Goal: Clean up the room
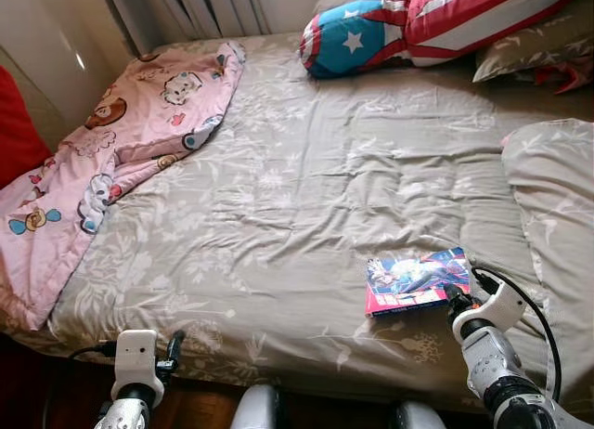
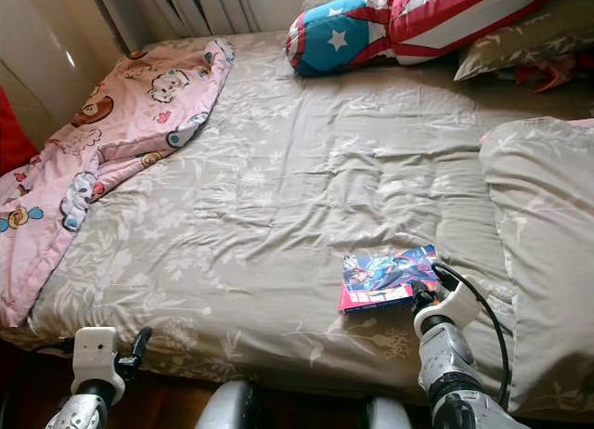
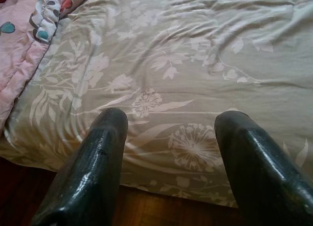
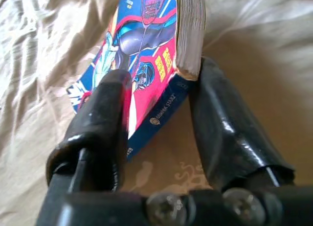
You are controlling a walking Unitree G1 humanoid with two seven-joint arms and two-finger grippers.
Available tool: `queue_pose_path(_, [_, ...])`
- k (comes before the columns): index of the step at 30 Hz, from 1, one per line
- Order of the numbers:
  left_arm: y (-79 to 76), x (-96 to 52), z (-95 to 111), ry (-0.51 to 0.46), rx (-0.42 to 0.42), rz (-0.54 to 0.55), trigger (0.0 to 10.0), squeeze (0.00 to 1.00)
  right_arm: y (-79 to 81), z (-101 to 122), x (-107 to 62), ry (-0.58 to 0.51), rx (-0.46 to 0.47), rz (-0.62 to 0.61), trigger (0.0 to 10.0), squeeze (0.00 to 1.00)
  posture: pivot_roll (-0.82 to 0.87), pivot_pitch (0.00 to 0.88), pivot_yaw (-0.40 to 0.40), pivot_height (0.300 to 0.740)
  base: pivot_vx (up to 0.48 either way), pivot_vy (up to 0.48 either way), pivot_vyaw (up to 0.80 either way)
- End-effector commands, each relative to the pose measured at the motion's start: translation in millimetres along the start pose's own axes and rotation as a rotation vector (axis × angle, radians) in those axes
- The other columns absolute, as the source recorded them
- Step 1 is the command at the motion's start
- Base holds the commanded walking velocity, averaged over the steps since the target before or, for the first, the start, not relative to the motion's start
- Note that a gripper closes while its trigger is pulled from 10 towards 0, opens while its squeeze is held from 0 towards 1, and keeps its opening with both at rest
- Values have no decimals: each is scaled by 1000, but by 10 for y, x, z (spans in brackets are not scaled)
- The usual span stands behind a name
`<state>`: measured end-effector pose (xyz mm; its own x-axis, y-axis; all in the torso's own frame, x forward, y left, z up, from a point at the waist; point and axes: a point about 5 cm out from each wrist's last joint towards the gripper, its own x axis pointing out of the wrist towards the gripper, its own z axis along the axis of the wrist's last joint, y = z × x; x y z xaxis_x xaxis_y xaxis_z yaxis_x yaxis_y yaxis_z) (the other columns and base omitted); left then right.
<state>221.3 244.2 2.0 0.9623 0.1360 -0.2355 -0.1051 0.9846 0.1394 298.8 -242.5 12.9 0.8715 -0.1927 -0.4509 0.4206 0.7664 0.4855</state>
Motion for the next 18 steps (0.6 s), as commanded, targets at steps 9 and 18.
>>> queue_pose_path(9, [64,-41,-48,35,17,9,10000,0,-214,16,-48,-19,6,-116,10000,706,47,182,169,655,0,0,0])
queue_pose_path(18, [23,-30,-89,53,5,16,10000,0,-275,-101,-94,-1,-63,-147,10000,0,28,164,149,655,0,0,0])
